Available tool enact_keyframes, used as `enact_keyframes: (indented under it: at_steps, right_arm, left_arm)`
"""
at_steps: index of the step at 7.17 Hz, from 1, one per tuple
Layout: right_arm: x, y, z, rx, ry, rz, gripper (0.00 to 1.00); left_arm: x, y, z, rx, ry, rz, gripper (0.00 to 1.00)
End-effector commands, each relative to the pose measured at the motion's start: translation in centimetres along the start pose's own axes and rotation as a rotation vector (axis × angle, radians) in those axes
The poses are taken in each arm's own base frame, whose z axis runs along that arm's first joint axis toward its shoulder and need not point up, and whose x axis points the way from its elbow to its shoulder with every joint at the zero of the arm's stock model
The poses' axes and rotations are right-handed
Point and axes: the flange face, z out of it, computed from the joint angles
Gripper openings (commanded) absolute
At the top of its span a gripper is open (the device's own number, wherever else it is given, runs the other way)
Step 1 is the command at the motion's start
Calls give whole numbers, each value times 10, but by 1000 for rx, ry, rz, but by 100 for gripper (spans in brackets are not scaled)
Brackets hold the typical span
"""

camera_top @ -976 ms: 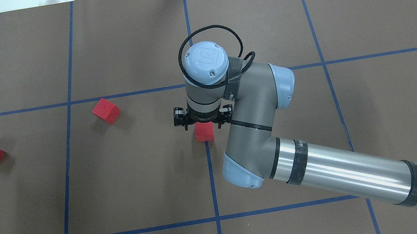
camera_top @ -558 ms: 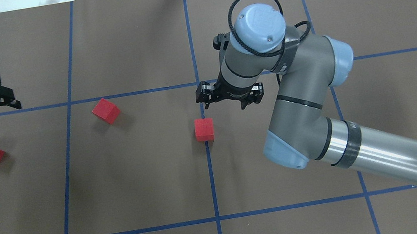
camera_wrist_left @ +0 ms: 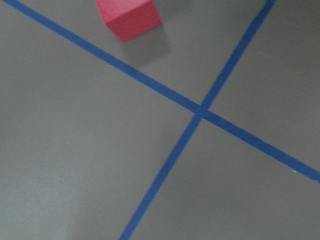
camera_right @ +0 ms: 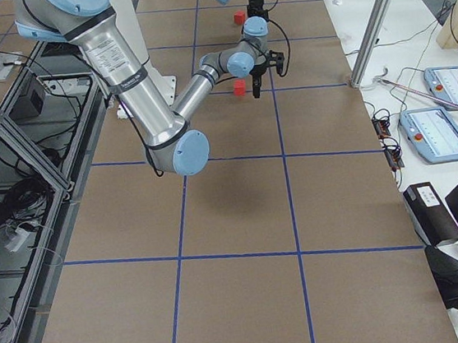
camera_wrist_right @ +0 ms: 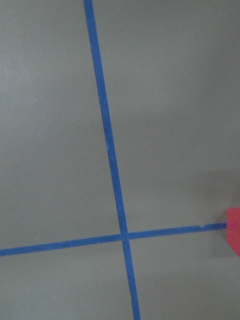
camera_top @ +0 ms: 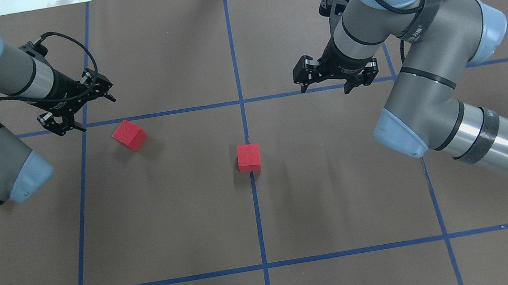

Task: Form red blocks into L shape at center
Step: 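Raise the right gripper away while the left gripper grasps the nearer-center red cube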

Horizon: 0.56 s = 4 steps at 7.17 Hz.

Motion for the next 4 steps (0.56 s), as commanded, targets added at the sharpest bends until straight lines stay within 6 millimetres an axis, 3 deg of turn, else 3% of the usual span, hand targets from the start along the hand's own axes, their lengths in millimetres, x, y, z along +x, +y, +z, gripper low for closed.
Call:
enact_keyframes:
  at_steps: [1, 2, 4]
  right_arm:
    - [38, -19, 7, 6, 45, -26, 99]
    - [43, -20, 9, 7, 51, -32, 99]
    - [45, -20, 10, 5, 55, -30, 99]
  left_arm:
    - [3, 8, 39, -3, -70, -121, 100]
    - [6, 23, 54, 5, -84, -112, 100]
    - [7, 28, 60, 11, -90, -117, 100]
